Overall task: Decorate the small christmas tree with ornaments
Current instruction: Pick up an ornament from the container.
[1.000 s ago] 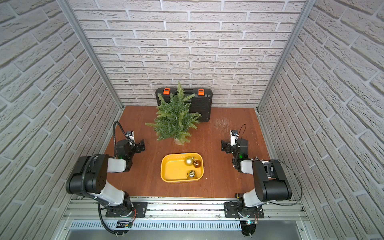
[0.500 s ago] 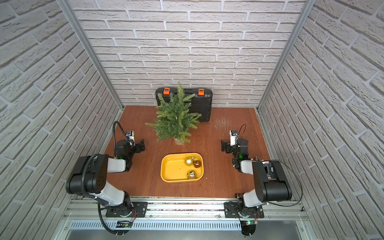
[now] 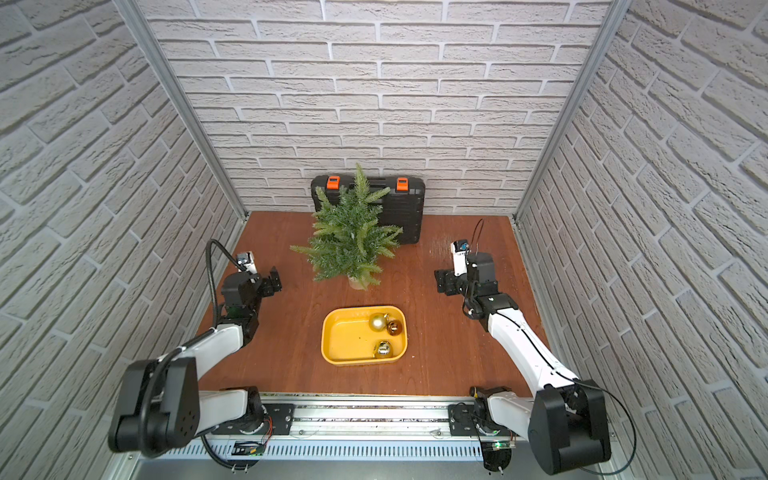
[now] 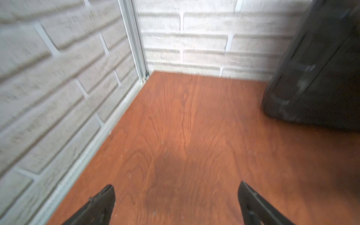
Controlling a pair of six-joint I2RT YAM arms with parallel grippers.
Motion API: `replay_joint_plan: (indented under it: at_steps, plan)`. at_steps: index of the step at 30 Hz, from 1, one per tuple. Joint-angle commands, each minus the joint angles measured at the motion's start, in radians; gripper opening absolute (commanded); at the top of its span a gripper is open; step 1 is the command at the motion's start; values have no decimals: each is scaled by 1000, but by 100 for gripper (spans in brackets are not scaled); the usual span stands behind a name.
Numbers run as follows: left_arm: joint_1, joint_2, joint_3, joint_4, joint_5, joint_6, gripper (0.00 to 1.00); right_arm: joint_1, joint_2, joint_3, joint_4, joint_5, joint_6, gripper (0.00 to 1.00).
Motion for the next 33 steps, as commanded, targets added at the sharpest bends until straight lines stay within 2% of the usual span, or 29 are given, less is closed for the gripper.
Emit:
replay_joint_plan:
  at_steps: [1, 4, 6, 8, 10, 12, 16, 21, 27, 33]
  plan:
    - [-44, -80, 73, -252, -147, -98, 98, 71, -77, -9, -229, 15, 134, 77]
    - [-38, -138, 171, -483, -145, -291, 98, 152, -122, -12, -323, 33, 234, 71]
    - [-18, -170, 215, -578, -75, -397, 98, 207, -140, -11, -376, 40, 293, 69]
    - [24, -197, 235, -635, 47, -472, 98, 270, -149, -11, -416, 52, 347, 67]
    - [100, -223, 241, -670, 220, -510, 98, 348, -149, -2, -451, 65, 390, 66]
    - [168, -243, 248, -708, 341, -530, 98, 423, -139, 17, -488, 78, 421, 66]
    - [239, -269, 301, -819, 467, -447, 98, 574, -73, 91, -573, 116, 477, 68]
    - [244, -242, 408, -973, 466, -291, 98, 717, 70, 191, -627, 144, 514, 74]
    - [250, -228, 464, -1057, 410, -186, 98, 781, 234, 293, -659, 161, 646, 76]
    - [286, -270, 437, -1035, 425, -199, 98, 805, 343, 311, -616, 145, 722, 76]
